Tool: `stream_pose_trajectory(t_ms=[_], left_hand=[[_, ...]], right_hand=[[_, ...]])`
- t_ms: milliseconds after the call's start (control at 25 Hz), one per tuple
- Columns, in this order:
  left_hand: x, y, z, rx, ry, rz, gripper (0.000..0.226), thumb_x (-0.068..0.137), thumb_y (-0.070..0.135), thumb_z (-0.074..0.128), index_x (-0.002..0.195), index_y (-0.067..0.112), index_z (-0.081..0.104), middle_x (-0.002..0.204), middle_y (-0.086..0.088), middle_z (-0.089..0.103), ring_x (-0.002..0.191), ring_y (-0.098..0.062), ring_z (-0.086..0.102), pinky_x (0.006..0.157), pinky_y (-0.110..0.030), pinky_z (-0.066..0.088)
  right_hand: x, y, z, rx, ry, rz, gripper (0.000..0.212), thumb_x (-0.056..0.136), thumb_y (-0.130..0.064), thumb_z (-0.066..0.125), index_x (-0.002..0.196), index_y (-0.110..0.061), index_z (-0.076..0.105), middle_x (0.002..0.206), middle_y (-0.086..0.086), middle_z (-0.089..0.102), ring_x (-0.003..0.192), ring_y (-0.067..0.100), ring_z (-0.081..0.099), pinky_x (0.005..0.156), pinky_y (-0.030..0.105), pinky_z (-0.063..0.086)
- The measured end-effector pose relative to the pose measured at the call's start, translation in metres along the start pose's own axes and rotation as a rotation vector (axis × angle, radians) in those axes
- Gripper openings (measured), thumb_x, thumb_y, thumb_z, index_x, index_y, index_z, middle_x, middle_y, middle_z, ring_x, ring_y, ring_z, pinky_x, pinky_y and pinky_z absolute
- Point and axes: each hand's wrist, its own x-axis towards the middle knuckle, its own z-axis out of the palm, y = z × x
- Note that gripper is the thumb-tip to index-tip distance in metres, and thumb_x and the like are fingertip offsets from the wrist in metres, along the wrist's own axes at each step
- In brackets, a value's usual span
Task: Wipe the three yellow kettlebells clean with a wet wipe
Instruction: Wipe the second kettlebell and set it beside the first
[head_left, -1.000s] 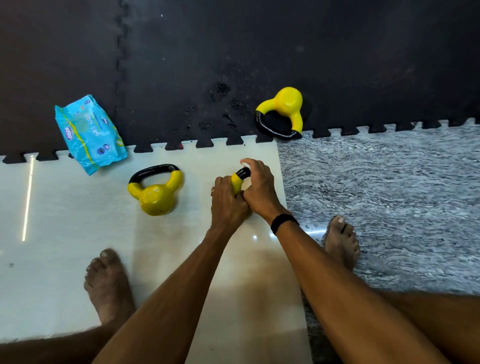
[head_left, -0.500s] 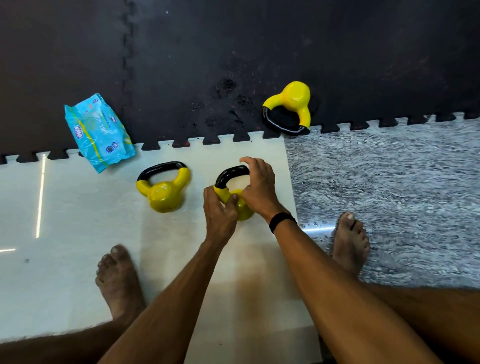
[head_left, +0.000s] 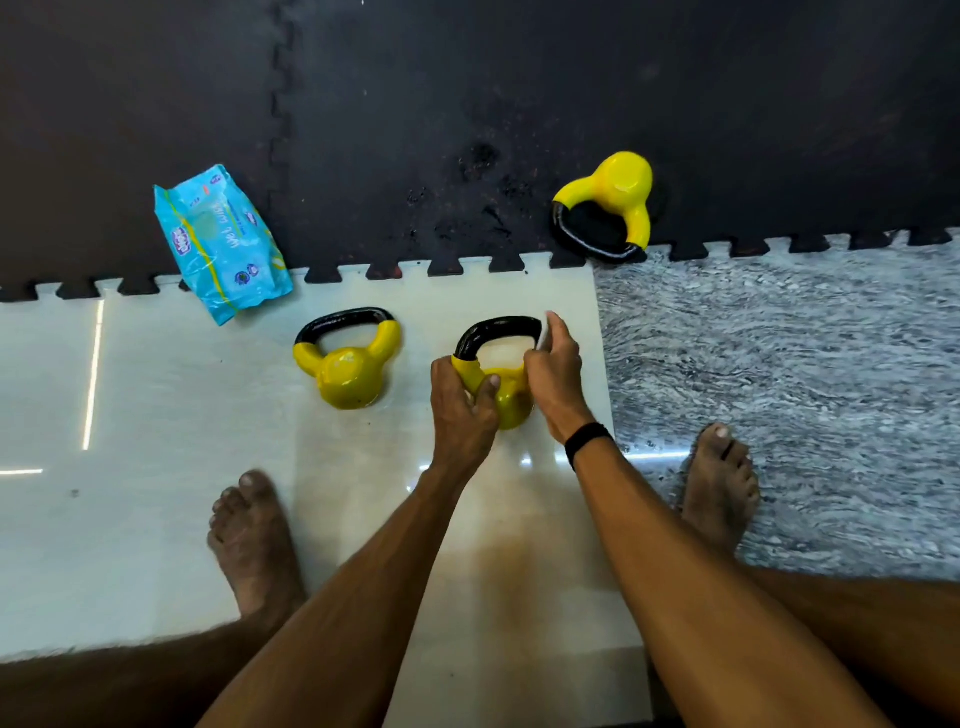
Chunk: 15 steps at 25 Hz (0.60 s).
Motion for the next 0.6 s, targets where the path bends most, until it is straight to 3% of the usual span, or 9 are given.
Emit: stream_pose_trajectory(t_ms=[80,160,240,320,480,600], left_hand=[[0.001,0.001,0.001,0.004,-0.004,-0.004,0.027,0.083,0.027,0.055,0.094,0.005,0.044,0.091,-0.013,0.045,0.082,-0.018,0.043,0.067,-0.012,0.033],[0.006,0.004,0.002,0.0,-0.026,-0.003,0.026,0.082,0.028,0.055,0.091,0.007,0.042,0.089,-0.01,0.042,0.081,-0.018,0.041,0.068,-0.018,0.031],[0.01,0.008,0.004,0.015,-0.057,0.024,0.024,0.081,0.026,0.056,0.09,0.008,0.042,0.09,-0.009,0.041,0.082,-0.019,0.041,0.071,-0.021,0.031],[0.014,0.011,0.007,0.069,-0.088,0.035,0.024,0.084,0.023,0.058,0.093,0.006,0.044,0.092,-0.008,0.04,0.084,-0.02,0.041,0.073,-0.026,0.032],[0.02,0.016,0.012,0.119,-0.14,0.016,0.026,0.088,0.017,0.063,0.101,0.002,0.046,0.096,-0.007,0.04,0.088,-0.021,0.041,0.076,-0.036,0.038],[0.024,0.022,0.012,0.139,-0.169,-0.018,0.029,0.089,0.018,0.062,0.105,0.0,0.046,0.097,-0.006,0.039,0.089,-0.02,0.041,0.075,-0.031,0.035]], right_hand=[[-0.01,0.003,-0.001,0.008,0.018,-0.068,0.052,0.098,-0.006,0.036,0.15,-0.008,0.025,0.154,0.01,0.032,0.142,0.023,0.03,0.116,0.03,0.024],[-0.026,0.018,-0.002,-0.006,0.155,-0.096,0.048,0.099,-0.003,0.035,0.147,-0.005,0.031,0.147,0.014,0.043,0.135,0.025,0.042,0.104,0.022,0.032],[-0.029,0.033,-0.004,-0.05,0.327,-0.2,0.039,0.095,-0.001,0.044,0.132,-0.003,0.054,0.124,0.018,0.063,0.114,0.03,0.06,0.086,0.022,0.045],[-0.018,0.042,-0.004,-0.046,0.425,-0.266,0.023,0.088,-0.004,0.061,0.111,-0.002,0.067,0.104,0.017,0.067,0.093,0.032,0.065,0.074,0.027,0.051],[-0.002,0.04,-0.01,0.047,0.496,-0.207,0.024,0.075,-0.006,0.078,0.092,0.0,0.063,0.099,0.018,0.056,0.078,0.028,0.062,0.071,0.038,0.057],[0.01,0.038,-0.015,-0.047,0.47,-0.305,0.017,0.075,-0.005,0.077,0.087,0.001,0.067,0.094,0.018,0.061,0.08,0.03,0.062,0.071,0.037,0.055]])
